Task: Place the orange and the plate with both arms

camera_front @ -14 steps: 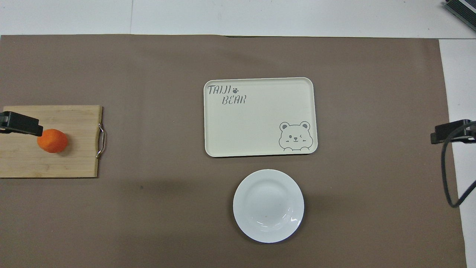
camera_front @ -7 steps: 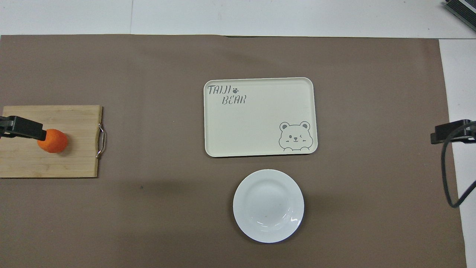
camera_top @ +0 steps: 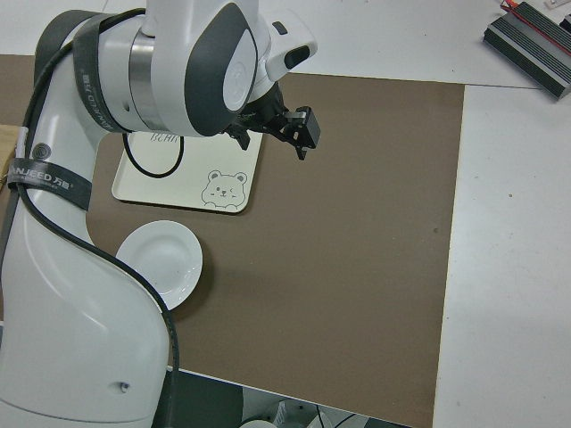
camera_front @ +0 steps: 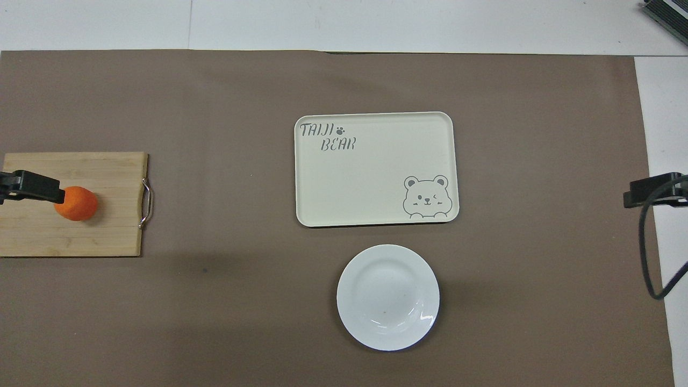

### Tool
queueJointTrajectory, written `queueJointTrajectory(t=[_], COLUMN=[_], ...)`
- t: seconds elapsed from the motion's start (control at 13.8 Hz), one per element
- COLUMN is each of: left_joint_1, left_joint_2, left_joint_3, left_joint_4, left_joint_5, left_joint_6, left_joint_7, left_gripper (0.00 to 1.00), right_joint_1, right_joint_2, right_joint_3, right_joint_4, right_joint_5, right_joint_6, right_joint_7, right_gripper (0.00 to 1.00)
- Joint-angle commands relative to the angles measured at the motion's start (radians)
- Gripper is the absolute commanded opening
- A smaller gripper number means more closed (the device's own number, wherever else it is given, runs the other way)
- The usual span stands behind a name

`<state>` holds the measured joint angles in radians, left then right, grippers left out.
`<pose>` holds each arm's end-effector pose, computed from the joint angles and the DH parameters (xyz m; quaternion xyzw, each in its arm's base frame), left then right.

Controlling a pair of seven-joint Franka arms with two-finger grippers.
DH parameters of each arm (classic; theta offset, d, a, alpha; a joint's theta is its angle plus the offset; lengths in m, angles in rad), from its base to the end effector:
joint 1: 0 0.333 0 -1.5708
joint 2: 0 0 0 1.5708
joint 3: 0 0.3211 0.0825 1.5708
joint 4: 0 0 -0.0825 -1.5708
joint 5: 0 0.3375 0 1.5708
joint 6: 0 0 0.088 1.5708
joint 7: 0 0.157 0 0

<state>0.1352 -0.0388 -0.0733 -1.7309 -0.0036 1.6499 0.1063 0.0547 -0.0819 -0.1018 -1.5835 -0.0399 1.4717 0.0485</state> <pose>0.4954 0.0296 0.5375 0.9995 -0.0220 -0.0210 0.0021 0.4694 -0.0308 0.6057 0.9985 -0.0492 -0.0152 0.0157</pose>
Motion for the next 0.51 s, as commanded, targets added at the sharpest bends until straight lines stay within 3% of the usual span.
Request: queueJointTrajectory(t=[0.0, 0.44], left_joint_1=[0.05, 0.096], left_joint_2=[-0.024, 0.006], left_joint_3=[-0.008, -0.008], left_joint_4=[-0.096, -0.137], left_joint_5=[0.013, 0.013], left_joint_6=[0.132, 0.235], left_joint_7=[0.01, 0.009], left_gripper=[1.0, 1.0], right_joint_1=[-0.009, -0.01], right_joint_2=[-0.019, -0.018], right_joint_3=[0.004, 0.004], right_joint_4=[-0.023, -0.023], right_joint_5=[-0.011, -0.009], right_joint_6=[0.019, 0.019], right_joint_7=[0.002, -0.007], right_gripper=[1.0, 1.0])
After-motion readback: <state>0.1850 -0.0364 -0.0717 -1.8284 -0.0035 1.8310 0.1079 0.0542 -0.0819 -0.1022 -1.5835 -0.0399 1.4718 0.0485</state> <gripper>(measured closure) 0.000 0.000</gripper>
